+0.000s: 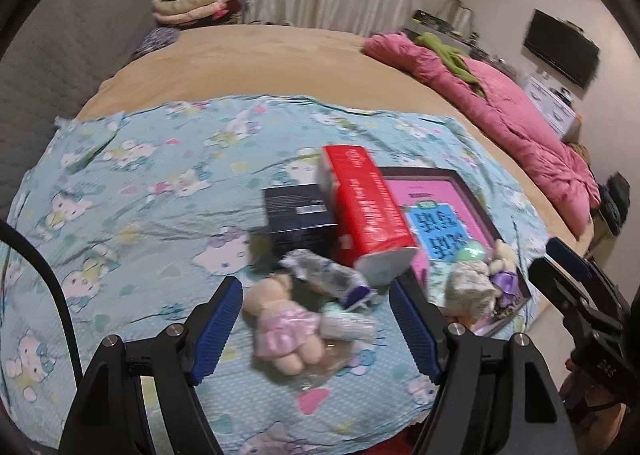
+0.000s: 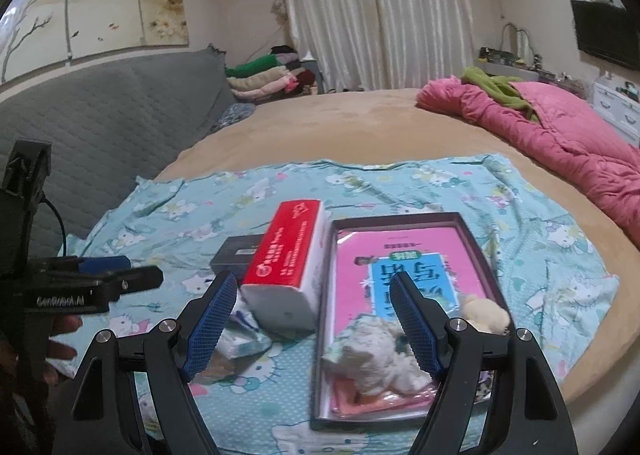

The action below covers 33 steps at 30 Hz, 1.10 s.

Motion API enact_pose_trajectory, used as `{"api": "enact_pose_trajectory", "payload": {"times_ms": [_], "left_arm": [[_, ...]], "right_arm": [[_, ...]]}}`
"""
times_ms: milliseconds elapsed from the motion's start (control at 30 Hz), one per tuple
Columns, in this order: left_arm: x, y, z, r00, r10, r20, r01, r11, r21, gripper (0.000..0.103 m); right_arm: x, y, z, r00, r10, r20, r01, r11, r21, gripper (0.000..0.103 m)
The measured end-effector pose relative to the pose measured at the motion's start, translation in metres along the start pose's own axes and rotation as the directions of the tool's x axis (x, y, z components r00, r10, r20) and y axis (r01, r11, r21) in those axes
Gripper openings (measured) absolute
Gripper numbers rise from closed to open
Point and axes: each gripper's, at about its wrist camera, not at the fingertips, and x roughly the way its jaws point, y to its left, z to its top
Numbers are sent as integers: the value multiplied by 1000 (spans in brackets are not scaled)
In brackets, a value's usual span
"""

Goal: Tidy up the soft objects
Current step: 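Move both open tools back to the remaining pile, then grasp the pink-dress teddy bear with the left tool while the right tool grasps the clear bag with brown item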

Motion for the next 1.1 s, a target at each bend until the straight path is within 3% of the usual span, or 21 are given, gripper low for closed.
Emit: {"api": "enact_pose_trajectory", "payload": {"times_ms": [267,700,867,1100], "left_arm": [[8,42,-6,999,38,-30,-41,996,-76,75],[41,58,-22,994,32,-101,-43,993,-112,75],[65,60,-25,989,21,-144,-39,991,-130,75],[95,59,-25,982,-2,-189,-26,989,-147,75]], "right_arm": [[14,22,-4,998,39,-43,-40,998,-38,80],[43,46,-26,986,86,-141,-97,993,-71,80],[56,55,-40,974,114,-198,-131,988,-76,80],[82,78,-68,940,169,-297,-208,972,-105,80]]}}
